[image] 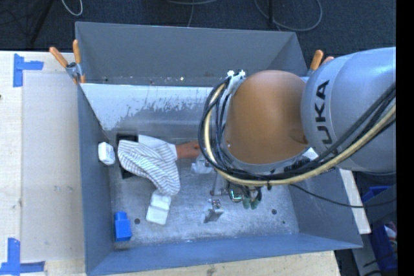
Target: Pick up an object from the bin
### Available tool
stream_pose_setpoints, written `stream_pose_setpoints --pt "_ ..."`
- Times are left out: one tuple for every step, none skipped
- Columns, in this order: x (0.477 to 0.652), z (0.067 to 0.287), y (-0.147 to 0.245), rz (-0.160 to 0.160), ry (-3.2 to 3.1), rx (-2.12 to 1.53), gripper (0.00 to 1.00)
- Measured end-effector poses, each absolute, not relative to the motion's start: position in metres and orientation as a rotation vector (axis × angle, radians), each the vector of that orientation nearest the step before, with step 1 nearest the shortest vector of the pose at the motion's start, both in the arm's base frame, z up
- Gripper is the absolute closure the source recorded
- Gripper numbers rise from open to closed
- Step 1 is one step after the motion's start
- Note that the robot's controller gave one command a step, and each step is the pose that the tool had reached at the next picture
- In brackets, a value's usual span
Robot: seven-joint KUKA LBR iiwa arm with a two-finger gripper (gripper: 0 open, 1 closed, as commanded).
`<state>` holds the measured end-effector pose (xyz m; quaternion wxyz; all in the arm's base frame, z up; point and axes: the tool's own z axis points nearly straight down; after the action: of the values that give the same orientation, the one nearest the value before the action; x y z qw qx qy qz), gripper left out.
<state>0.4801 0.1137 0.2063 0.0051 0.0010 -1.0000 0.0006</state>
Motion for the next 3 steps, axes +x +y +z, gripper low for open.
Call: stream_pose_setpoints --pt "0.482 0.21 0.113 0.0 -3.139 -0.002 0.0" --pt "0.489 0.196 0.129 0.001 -3.136 -0.216 0.0" --pt "0.502 0.178 0.151 -0.001 -3.106 -0.457 0.0"
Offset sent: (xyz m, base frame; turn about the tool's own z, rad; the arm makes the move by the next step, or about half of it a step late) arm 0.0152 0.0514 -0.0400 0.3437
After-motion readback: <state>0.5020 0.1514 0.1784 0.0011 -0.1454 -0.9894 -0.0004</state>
